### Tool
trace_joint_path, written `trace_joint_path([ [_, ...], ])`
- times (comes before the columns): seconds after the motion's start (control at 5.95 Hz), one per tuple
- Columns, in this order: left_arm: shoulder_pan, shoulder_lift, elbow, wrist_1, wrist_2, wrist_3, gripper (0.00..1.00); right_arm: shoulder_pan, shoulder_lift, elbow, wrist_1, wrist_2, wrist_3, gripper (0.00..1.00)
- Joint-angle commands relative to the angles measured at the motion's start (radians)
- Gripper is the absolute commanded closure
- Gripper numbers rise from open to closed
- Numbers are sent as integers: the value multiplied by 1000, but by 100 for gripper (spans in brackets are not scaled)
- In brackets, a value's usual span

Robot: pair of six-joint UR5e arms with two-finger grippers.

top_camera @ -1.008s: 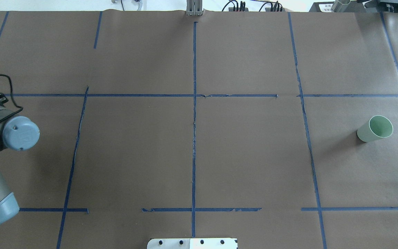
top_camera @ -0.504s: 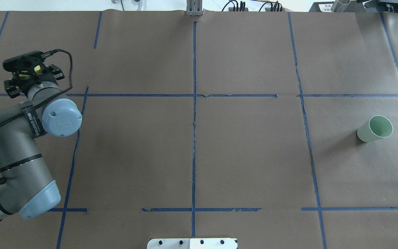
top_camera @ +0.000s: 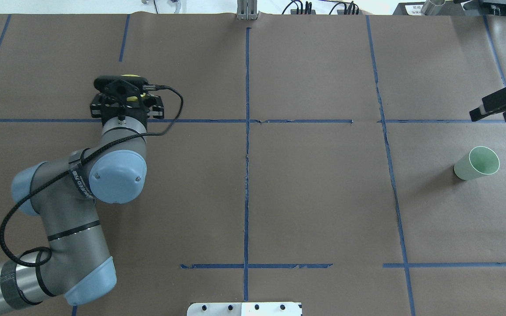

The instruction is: Transfer and stack yellow cup on green cup

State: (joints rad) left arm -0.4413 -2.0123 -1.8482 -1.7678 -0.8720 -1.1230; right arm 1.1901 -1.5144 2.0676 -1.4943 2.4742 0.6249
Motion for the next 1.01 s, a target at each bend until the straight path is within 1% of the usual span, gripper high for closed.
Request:
trace_joint_path([
  [0.0,64,-87,62,-282,-76,256,95,-178,185,6,20,-75,314,0],
  [0.17,91,-86,63,-411,-176,478,95,-308,295,-21,19,-192,381,0],
  [0.34,107,-76,88,-577,-315,647,96,-349,388,-77,17,-234,413,0],
  [0.5,96,-68,92,-658,-467,773,96,-381,439,-111,19,-233,418,0],
  [0.67,96,-78,74,-660,-574,805,96,-398,456,-119,19,-227,417,0],
  [0.84,104,-79,66,-706,-581,804,96,-417,458,-118,20,-209,417,0],
])
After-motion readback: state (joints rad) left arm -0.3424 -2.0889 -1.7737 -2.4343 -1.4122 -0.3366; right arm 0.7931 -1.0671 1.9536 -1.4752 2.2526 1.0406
